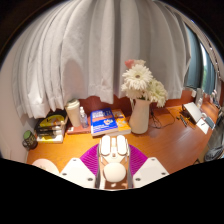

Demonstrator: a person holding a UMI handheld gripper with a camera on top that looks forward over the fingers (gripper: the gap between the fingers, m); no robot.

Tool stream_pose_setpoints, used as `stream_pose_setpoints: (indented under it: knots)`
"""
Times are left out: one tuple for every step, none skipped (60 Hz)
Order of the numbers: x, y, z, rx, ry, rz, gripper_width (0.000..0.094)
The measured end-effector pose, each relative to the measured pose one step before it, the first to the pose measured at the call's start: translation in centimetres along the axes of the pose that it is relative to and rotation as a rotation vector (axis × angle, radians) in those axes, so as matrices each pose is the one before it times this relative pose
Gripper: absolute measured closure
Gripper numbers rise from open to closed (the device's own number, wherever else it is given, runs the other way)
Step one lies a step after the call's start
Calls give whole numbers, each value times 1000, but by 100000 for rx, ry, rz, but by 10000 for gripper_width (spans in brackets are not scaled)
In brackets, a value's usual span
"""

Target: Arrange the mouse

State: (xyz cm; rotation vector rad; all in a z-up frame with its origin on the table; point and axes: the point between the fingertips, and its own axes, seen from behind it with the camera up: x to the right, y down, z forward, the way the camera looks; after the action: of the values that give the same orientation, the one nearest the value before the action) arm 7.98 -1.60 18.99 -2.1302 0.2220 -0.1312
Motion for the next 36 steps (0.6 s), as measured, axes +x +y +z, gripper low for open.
stream_pose_setpoints:
  knots:
    - [-875,-1246,-535,2132,-105,338,563]
    - [-830,-1195,-492,1915,-488,154,562]
    - [-831,-1261,-396,1444,-571,-84,562]
    - [-929,-1142,-455,1885,-540,46,562]
    - [-1039,-1069,-396,1834,-700,64,562]
    - [-1098,-944,-359,1679,-857,54,561]
    - [-1158,-806,-281,1393,-1010,-81,562]
    - [-1160,-681,-257,1096,-1056,-35,562]
    - [-1197,-550,-208,817,-1100,164,562]
    - [-1245,-467,-169,665,-1130,405,561]
    - [-1285,-390,-120,622,-1274,471,562]
    - [-1469,-89,-129,1342,-861,205,562]
    - [-1279,-100,50,322,-1504,-106,563]
    - [-1315,-125,52,-908,-956,-494,563]
    - [-1228,181,135,-259,-1163,-628,562]
    - [-1227,313,171,-503,-1005,-596,562]
    - [-1223,438,197,-682,-978,-514,562]
    - [-1231,535,223,-823,-1095,-400,563]
    - [-1280,627,255,-975,-1216,-184,562]
    - [-1211,1075,236,168,-1667,-99,563]
    - [-1262,576,427,-2086,-659,-82,563]
    - [-1078,941,424,-1501,-1002,-251,565]
    - [-1025,1012,488,-1647,-839,-443,566]
    - [-999,1069,494,-1846,-808,-637,566]
    - [-925,1137,503,-1941,-710,-721,566]
    - [-704,1497,401,-720,-1121,-820,566]
    - [-899,933,675,-2658,125,-476,566]
    - [-756,1146,582,-1876,-488,-532,566]
    - [-721,1156,579,-1849,-537,-238,566]
    - [-665,1136,584,-1917,-505,-61,566]
    - [-611,1148,589,-2047,-430,36,566]
    - [-548,1099,551,-1956,-375,117,566]
    - [-507,1030,554,-1860,-338,190,566]
    - [-331,1243,518,-965,-846,-259,567]
    - [-279,1029,550,-1609,-511,-581,566]
    - [-428,898,461,-1688,343,-378,567]
